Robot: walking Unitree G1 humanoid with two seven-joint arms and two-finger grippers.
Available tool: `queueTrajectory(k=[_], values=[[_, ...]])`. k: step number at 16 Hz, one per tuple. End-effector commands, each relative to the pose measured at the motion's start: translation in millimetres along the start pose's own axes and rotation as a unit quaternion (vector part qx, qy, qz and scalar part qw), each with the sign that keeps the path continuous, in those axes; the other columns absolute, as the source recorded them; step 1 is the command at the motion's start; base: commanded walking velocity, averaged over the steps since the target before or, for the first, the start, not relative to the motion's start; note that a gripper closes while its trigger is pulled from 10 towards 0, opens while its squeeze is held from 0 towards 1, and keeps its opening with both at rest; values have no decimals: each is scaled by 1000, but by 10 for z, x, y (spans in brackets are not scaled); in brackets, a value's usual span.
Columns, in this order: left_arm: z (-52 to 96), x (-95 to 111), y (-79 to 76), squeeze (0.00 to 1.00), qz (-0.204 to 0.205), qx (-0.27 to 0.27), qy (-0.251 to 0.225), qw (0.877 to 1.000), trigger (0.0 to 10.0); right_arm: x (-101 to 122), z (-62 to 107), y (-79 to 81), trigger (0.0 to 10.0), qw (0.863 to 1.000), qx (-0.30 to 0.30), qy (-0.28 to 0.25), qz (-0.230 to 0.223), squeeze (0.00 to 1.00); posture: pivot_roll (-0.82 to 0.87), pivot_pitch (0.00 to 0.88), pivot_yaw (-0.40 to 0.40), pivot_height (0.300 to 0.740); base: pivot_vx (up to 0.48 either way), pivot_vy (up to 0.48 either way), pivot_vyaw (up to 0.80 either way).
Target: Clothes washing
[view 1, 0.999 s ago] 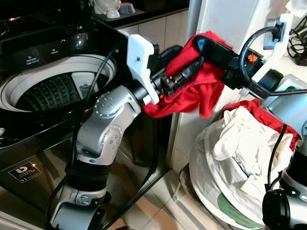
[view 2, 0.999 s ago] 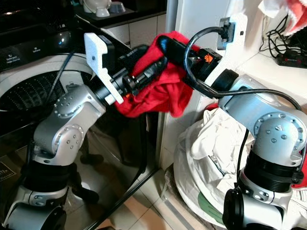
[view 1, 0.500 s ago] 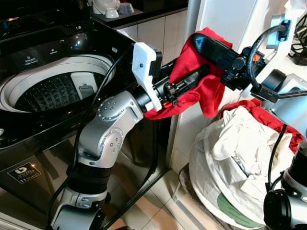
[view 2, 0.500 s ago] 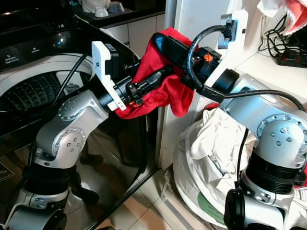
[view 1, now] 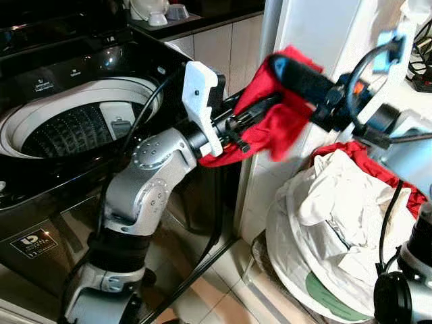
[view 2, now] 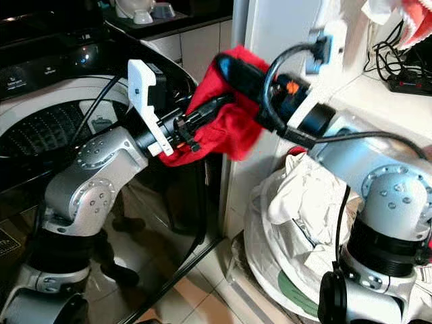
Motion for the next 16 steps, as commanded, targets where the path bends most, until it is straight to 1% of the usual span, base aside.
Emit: queueTrajectory(k=[1,2,3,5,9,10,11,13,14,15,16], values=[[-7,-13,28,0,-14,11,18,1000,0,84,4,46,0,1000,8,-16,19,0,-83,0,19,740,0,0,0],[-2,-39,29,0,-18,12,29,999,0,76,4,48,0,1000,8,-15,19,0,-83,0,20,740,0,0,0],[15,-59,39,0,4,14,27,1000,0,66,2,54,0,1000,7,-14,19,0,-83,0,23,740,0,0,0],[25,-31,56,0,-13,16,18,1000,0,62,2,52,0,1000,5,-13,19,0,-83,0,23,740,0,0,0],[38,80,143,0,-24,34,-10,999,0,54,-3,47,0,1000,1,-12,17,0,-79,0,22,740,0,0,0],[40,102,164,0,-26,41,-14,999,0,50,-4,46,2549,1000,0,-10,18,459,-77,0,21,740,0,0,0],[54,171,263,0,-39,74,-25,996,0,46,-10,54,10000,1000,6,-9,13,1000,-77,0,22,740,0,0,0],[105,297,462,0,-75,135,-34,987,0,45,-14,87,10000,1000,17,-10,14,1000,-77,0,24,740,0,0,0],[155,390,612,0,-120,181,-28,976,0,10,-19,74,10000,999,2,10,38,1000,-75,0,25,740,0,0,0],[240,546,817,0,-198,245,-16,949,0,-54,-27,59,10000,997,-11,38,63,976,-74,0,25,740,0,0,0],[308,685,960,0,-256,287,-5,923,0,-107,-39,89,10000,995,-4,56,79,0,-70,0,24,740,0,0,0]])
Point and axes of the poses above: a point about 5 cm out from each wrist's last joint towards the gripper, its own z axis pointing back from the gripper into the wrist, its own x axis along the axis of the wrist's last joint, y = z × x, the point moved 1 cm from there along -z, pointing out of the wrist towards the gripper, and after that the axes turned 13 degrees about z, right-handed, at the moved point
